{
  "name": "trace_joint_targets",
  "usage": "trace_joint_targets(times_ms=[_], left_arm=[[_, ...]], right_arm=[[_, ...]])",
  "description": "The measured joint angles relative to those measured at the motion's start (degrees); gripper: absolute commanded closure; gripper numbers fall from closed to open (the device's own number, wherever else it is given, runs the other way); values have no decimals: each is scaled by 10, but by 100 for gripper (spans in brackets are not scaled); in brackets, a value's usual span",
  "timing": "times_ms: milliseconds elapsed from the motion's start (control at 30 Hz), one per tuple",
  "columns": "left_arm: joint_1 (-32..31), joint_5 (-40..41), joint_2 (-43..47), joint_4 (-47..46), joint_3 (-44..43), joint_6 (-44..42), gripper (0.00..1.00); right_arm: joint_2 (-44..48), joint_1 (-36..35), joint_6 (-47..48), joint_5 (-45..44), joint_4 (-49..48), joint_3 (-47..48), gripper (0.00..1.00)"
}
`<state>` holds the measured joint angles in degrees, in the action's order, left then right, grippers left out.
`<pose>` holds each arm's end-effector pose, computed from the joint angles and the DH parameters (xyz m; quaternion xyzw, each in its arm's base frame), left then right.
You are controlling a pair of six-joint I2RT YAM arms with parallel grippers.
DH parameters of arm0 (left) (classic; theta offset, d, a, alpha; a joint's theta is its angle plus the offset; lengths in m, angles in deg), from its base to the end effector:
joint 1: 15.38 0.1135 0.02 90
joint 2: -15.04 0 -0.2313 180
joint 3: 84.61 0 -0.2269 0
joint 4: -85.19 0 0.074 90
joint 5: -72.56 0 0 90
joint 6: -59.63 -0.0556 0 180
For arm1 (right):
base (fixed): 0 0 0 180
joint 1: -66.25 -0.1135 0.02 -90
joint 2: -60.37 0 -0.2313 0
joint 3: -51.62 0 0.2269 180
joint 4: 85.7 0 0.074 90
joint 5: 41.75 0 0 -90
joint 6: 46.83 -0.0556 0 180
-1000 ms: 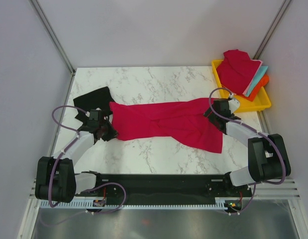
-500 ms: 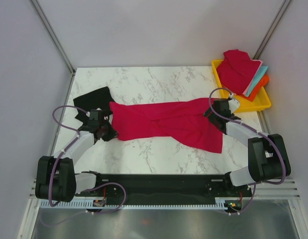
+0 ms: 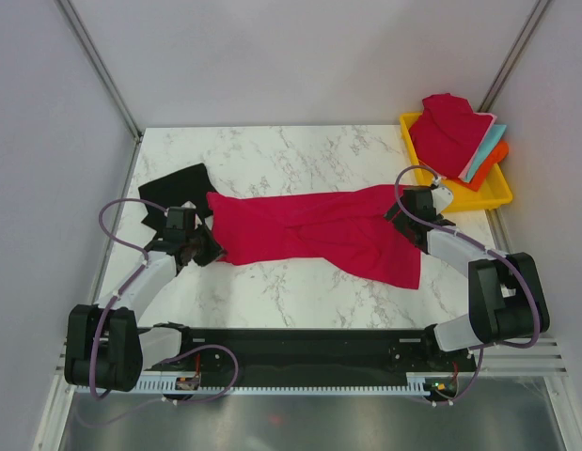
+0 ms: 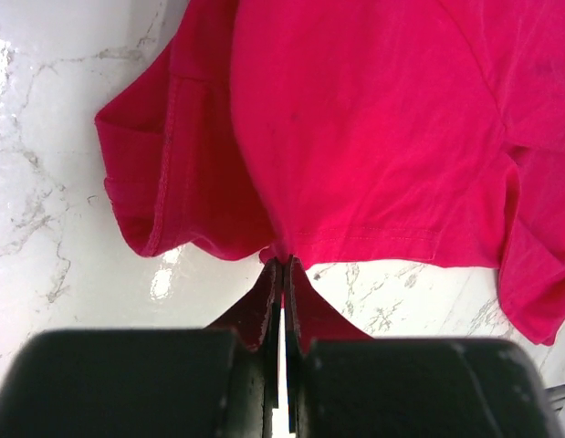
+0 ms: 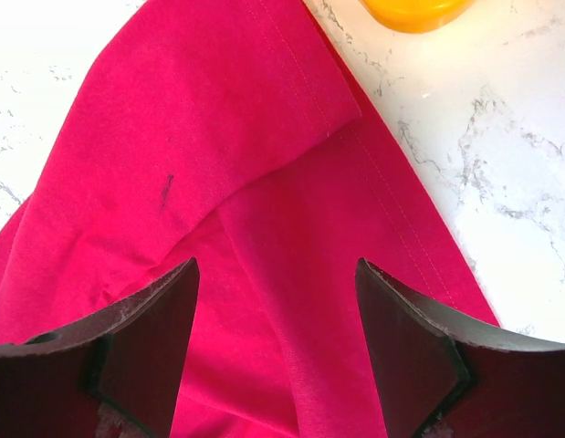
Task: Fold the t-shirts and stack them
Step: Flatten the tshirt out
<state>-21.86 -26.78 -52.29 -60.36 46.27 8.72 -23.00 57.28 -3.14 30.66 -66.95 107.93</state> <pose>0.2221 -0.0343 0.1536 -0.2401 0.9136 -0.1947 0.2643 0.2830 0.0277 0.1490 0.3476 0.8491 0.0469 0.3950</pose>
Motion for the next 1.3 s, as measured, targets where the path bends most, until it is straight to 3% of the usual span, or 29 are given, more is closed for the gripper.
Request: trace_joint_targets(times_ms=[333,500,733,1100,1300], left_arm=[[0,1,3,0,2,0,98],[0,3,16,0,3,0,98],[0,17,66,-10,10,27,98],[0,19,64,-21,-29,94,98],[4,38,78,-51,-42,94,98]], right_arm=[[0,0,3,-1,1,2,20],[1,2,11,-23,4,16,12],[-29,30,7,-52,4,47,36],[-127,77,-24,-8,3,84,45],[-138,77,-37,0,-13,86,58]])
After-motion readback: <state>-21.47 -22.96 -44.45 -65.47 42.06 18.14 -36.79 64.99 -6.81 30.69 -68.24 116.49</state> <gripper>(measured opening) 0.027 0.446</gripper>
